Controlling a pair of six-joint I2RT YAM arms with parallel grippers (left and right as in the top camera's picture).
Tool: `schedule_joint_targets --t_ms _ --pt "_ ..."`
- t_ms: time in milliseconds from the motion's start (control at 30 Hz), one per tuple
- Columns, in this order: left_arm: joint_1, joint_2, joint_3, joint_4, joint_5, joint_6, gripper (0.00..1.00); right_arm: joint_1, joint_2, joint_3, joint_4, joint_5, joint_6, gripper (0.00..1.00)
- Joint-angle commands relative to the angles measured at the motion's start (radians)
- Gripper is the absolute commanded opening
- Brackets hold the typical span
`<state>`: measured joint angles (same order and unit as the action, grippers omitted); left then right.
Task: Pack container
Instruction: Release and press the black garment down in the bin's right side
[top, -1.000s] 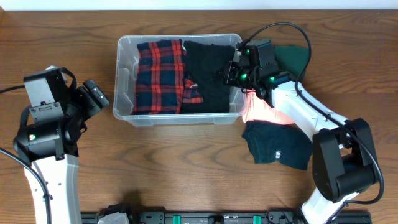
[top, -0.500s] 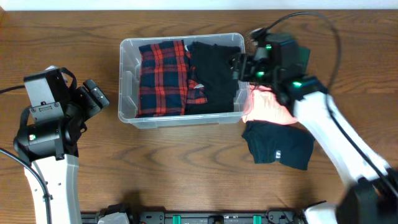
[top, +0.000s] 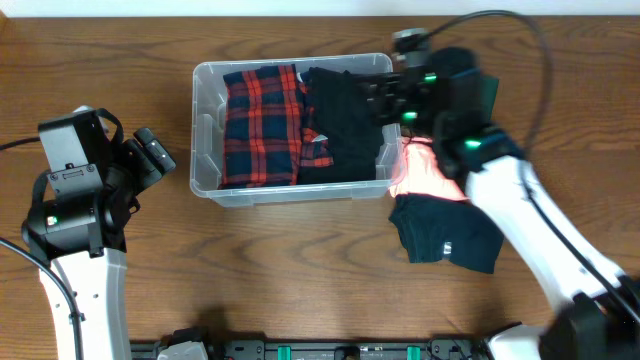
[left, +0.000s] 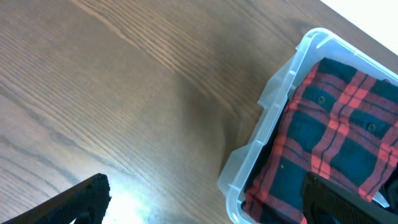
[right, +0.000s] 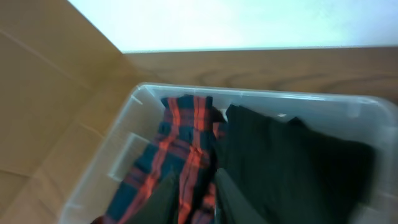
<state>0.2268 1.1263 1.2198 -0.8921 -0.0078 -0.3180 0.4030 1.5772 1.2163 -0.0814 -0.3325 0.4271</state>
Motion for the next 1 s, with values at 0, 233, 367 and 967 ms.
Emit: schedule_joint_targets --t_ms 0,233,367,967 --pt "0.004 0.003 0.002 -0.002 -0.012 -0.009 0.98 0.052 0.146 -0.001 0.069 0.185 -0.043 0.09" --pt "0.004 0.003 0.002 -0.002 -0.011 -0.009 0.98 0.056 0.382 -0.001 0.118 0.195 0.055 0.04" --pt "0.004 0.003 0.002 -0.002 -0.011 -0.009 0.98 0.056 0.421 -0.001 0.074 0.198 0.055 0.05" --pt "0.004 0.003 0.002 -0.002 -0.012 -0.009 0.98 -0.082 -0.124 0.000 -0.038 0.198 -0.100 0.36"
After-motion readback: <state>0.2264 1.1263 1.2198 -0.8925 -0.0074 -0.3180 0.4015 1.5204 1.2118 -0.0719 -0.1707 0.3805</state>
